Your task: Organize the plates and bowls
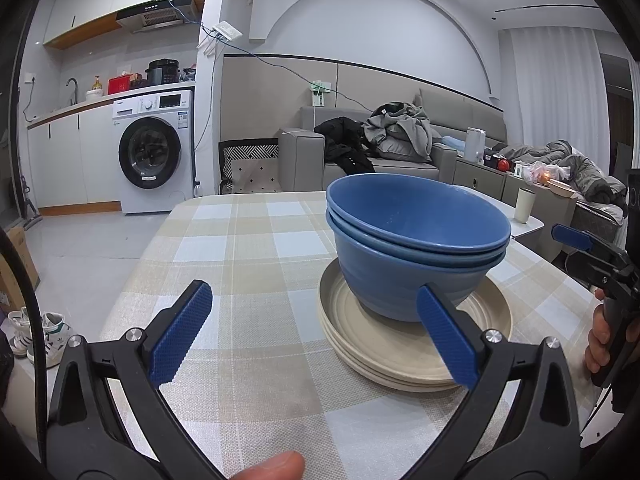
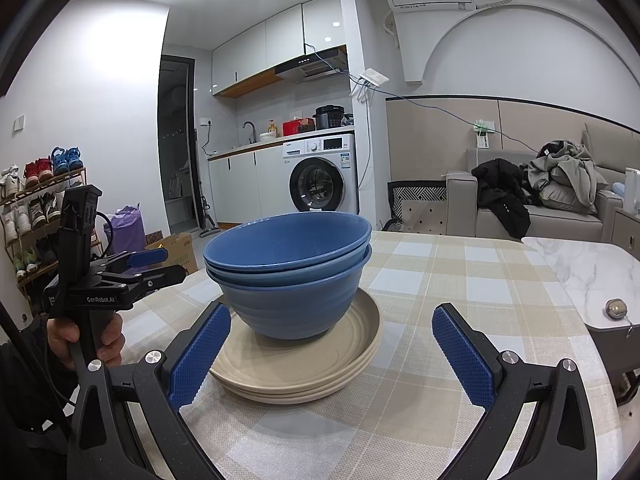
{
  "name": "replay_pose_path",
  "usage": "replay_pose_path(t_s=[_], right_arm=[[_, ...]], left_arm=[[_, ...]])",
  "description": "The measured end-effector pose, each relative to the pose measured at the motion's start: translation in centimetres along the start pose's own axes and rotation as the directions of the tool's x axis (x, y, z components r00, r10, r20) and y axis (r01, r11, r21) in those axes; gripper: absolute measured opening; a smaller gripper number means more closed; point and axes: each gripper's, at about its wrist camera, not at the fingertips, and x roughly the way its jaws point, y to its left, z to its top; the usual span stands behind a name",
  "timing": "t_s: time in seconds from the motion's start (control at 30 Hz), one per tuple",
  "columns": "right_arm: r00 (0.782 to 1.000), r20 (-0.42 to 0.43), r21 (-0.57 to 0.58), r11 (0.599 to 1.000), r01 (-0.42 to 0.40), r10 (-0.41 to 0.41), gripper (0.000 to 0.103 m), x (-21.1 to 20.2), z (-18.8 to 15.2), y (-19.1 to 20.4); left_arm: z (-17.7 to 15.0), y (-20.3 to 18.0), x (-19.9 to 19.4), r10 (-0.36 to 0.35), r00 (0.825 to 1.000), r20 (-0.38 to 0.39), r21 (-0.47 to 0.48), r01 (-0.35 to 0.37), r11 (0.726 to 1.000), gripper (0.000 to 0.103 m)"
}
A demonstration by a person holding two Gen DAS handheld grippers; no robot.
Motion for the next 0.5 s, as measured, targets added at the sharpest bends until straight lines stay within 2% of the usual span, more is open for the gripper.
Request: replay_pose_path(t_s=[0.5], right_arm=[[1.0, -0.001, 0.002, 1.0, -0.001, 0.001, 0.103, 0.01, 0.0, 0.0]], left_arm=[[0.22, -0.14, 0.0, -0.002, 1.0, 0.001, 0.004, 0.002, 1.0, 0.102]])
